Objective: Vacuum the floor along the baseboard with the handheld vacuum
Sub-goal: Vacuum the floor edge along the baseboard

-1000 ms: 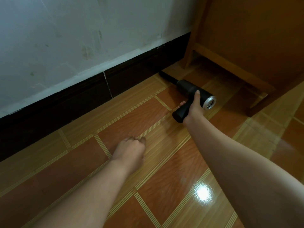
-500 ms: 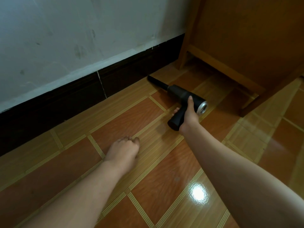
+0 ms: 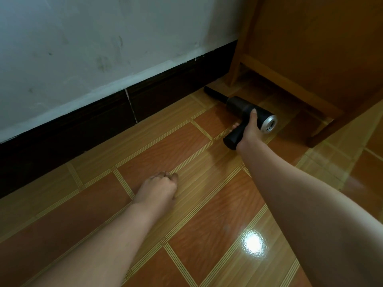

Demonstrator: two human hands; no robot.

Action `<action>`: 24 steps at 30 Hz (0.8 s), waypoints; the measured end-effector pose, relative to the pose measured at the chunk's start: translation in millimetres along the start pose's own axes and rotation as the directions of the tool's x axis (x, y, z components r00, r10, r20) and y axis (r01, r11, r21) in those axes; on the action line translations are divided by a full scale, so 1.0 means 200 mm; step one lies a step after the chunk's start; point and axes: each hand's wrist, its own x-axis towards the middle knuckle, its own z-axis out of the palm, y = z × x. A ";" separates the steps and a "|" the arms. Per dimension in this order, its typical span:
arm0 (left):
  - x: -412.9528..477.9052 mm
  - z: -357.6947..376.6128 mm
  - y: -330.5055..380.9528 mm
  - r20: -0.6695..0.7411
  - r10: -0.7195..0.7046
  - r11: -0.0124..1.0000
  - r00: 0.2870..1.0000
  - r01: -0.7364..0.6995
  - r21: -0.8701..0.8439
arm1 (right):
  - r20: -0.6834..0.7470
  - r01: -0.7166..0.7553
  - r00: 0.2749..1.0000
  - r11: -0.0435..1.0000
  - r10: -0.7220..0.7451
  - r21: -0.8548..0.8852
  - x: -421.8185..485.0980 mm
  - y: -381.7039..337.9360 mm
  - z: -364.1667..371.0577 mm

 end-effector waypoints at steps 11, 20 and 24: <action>-0.01 -0.03 0.00 0.024 -0.002 1.000 1.000 0.002 0.018 | -0.023 -0.033 0.999 0.999 0.033 -0.015 -0.05 0.03 -0.01; -0.04 -0.05 -0.03 0.047 0.024 1.000 0.999 -0.023 -0.014 | -0.023 -0.071 0.997 0.995 0.070 -0.066 -0.15 0.06 -0.07; -0.07 -0.05 -0.05 0.051 0.051 0.997 0.997 -0.048 -0.057 | -0.010 -0.096 0.995 0.993 0.095 -0.068 -0.19 0.08 -0.09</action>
